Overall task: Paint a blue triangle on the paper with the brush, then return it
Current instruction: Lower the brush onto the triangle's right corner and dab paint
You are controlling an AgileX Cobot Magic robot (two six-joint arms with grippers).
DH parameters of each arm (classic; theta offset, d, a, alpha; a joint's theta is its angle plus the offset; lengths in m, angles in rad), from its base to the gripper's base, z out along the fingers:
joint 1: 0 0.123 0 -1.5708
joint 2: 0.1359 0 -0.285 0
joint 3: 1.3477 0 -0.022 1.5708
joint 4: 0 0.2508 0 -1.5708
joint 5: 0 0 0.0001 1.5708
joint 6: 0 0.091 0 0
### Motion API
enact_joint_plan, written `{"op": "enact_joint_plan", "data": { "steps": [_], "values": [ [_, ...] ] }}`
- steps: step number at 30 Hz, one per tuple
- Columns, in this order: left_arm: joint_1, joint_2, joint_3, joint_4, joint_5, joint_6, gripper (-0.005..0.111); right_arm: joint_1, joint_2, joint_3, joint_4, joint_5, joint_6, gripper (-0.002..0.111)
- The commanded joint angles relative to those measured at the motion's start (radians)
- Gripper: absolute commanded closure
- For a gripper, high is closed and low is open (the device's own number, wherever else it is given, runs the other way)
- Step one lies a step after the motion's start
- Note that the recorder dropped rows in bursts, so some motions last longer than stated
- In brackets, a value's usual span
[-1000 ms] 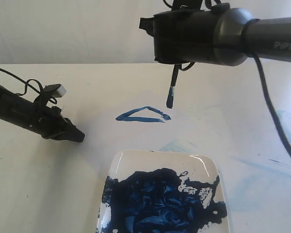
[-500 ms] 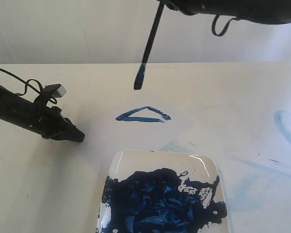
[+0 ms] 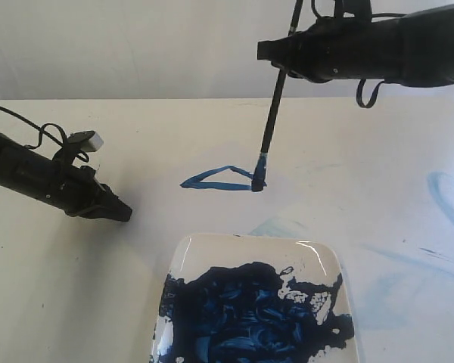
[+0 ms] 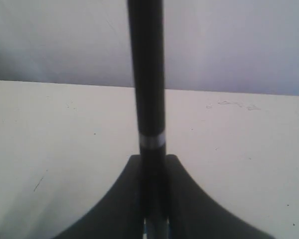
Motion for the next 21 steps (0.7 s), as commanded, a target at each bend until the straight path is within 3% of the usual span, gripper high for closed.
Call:
{"op": "enact_joint_plan", "data": {
  "steps": [1,5,21],
  "values": [
    [0.001,0.002,-0.002,-0.002,0.003,0.001,0.107,-0.005,-0.007,0.006,0.179,0.035,-0.187,0.108],
    [0.001,0.002,-0.002,-0.002,0.003,0.001,0.107,-0.005,-0.005,0.006,0.230,0.079,-0.319,0.108],
    [0.001,0.002,-0.002,-0.002,-0.001,0.001,0.107,-0.005,0.105,-0.050,0.230,0.142,-0.371,0.108]
  ]
}}
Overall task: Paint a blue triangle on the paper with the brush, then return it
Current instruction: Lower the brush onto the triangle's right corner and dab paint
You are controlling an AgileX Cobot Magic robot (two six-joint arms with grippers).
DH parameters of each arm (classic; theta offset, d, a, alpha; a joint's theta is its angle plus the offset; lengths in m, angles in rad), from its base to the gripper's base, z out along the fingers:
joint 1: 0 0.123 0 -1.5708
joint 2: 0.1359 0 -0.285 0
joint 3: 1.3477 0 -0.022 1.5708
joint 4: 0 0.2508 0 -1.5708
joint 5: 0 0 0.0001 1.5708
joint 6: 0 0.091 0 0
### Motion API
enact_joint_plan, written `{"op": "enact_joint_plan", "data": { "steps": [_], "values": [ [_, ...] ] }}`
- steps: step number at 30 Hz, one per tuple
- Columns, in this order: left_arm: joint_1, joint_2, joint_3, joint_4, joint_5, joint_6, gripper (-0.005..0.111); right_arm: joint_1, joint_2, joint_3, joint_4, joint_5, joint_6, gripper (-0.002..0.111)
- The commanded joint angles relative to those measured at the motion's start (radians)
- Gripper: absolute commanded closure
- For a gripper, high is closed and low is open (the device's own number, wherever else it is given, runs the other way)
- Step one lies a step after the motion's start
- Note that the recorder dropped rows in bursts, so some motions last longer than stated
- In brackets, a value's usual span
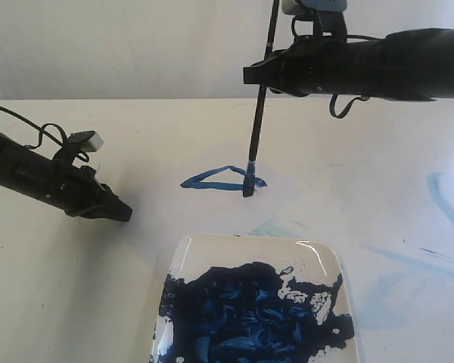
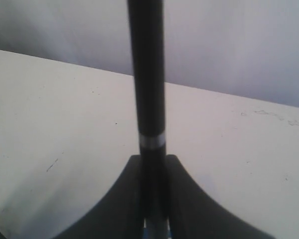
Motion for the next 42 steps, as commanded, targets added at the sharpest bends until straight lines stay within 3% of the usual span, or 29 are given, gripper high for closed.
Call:
{"op": "enact_joint_plan", "data": {
  "steps": [1,42],
  "values": [
    [0.001,0.002,-0.002,-0.002,-0.001,0.001,0.107,-0.005,0.016,-0.036,0.003,0.011,-0.016,0.108],
    [0.001,0.002,-0.002,-0.002,-0.007,0.001,0.107,-0.005,0.072,-0.073,0.003,-0.167,-0.012,0.108]
  ]
}}
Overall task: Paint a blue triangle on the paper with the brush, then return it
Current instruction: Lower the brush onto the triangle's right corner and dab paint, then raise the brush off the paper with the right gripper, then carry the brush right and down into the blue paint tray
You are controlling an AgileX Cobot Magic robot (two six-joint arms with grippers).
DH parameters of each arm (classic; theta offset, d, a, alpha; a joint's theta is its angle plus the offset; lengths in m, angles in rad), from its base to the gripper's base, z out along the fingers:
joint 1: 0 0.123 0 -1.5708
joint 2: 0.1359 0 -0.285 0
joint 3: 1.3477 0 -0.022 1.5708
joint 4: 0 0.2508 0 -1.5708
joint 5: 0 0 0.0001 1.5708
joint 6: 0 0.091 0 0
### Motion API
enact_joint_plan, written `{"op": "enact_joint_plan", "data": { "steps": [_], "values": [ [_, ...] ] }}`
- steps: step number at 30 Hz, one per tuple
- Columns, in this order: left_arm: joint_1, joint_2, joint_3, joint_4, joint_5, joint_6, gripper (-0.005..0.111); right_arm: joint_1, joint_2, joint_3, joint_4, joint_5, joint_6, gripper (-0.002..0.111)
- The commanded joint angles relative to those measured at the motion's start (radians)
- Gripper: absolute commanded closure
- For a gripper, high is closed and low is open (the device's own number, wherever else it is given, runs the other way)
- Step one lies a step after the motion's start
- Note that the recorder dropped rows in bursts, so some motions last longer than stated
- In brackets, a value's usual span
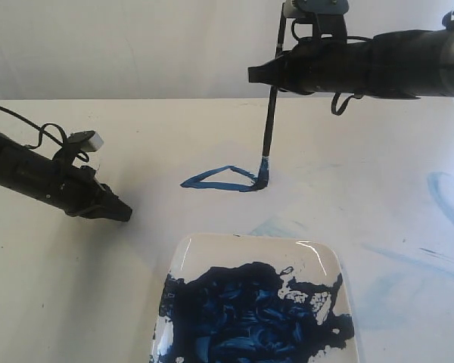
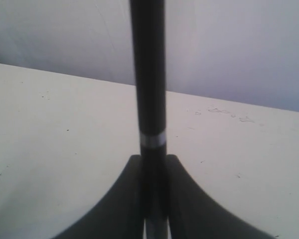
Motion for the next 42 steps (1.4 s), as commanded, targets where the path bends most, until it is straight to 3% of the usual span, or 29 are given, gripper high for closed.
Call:
{"op": "enact_joint_plan", "data": {
  "steps": [1,21,33,42],
  "values": [
    [0.001,0.002,-0.002,-0.002,-0.007,0.001,0.107,-0.005,0.002,-0.001,-0.003,-0.030,-0.009,0.108],
    [0.001,0.002,-0.002,-0.002,-0.007,0.001,0.107,-0.005,-0.082,-0.001,-0.003,-0.044,-0.005,0.108],
    [0.005,-0.006,-0.002,-0.002,-0.007,-0.002,0.107,-0.005,-0.218,0.000,-0.003,-0.042,0.145,0.108],
    [0.087,-0.245,-0.002,-0.082,0.024,-0.006,0.107,-0.005,-0.368,0.113,-0.003,-0.116,0.293,0.108]
  ]
}}
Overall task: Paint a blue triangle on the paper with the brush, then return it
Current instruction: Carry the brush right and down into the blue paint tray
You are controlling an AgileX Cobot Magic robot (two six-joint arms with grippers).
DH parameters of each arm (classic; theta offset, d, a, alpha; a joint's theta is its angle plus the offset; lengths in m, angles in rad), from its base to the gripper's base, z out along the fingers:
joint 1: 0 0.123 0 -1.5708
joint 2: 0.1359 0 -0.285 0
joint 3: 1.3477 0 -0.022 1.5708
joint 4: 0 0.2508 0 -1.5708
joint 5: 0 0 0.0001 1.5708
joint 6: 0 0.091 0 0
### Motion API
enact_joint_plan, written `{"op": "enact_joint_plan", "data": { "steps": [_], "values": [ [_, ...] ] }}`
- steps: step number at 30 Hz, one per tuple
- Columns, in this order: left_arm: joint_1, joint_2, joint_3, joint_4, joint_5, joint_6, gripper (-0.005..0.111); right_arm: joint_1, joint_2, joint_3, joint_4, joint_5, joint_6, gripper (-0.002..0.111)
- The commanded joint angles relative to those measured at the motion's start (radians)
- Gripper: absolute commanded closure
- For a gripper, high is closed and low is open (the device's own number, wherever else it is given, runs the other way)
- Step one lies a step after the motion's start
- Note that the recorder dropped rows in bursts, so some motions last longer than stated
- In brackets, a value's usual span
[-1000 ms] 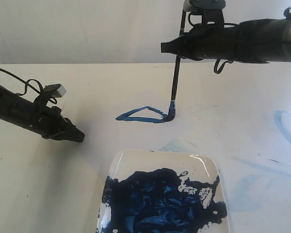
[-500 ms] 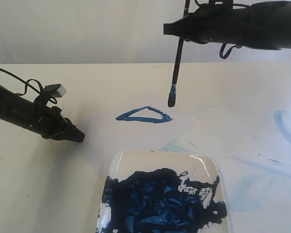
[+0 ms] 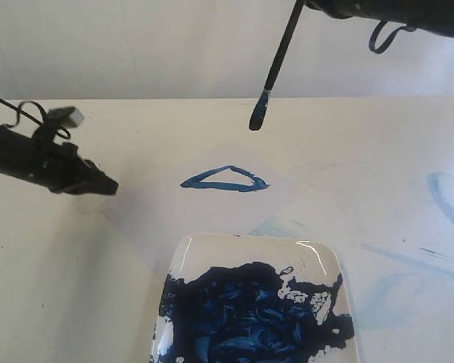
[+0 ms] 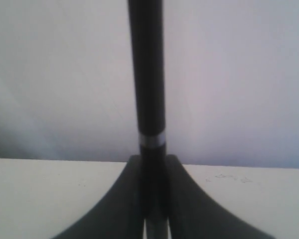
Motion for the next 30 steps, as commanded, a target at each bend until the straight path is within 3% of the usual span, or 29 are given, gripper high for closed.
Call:
{"op": "enact_joint_plan", "data": {
  "steps": [1,9,14,20,30],
  "values": [
    [0.049,-0.182,-0.002,-0.063,0.050,-0.002,0.107,-0.005,-0.096,0.093,-0.004,-0.034,0.085,0.108],
    [0.063,-0.439,-0.002,-0.046,0.091,0.003,0.107,-0.005,-0.250,0.331,-0.004,-0.057,0.173,0.108],
    [0.063,-0.577,0.016,0.014,0.149,-0.024,0.107,-0.005,-0.336,0.481,-0.004,-0.099,0.325,0.108],
    [0.063,-0.746,0.169,0.064,0.131,-0.062,0.107,-0.005,-0.381,0.632,-0.004,-0.110,0.536,0.108],
    [0.063,-0.926,0.407,0.064,0.148,-0.068,0.107,-0.005,-0.381,0.722,-0.004,-0.031,0.629,0.108]
  ]
}}
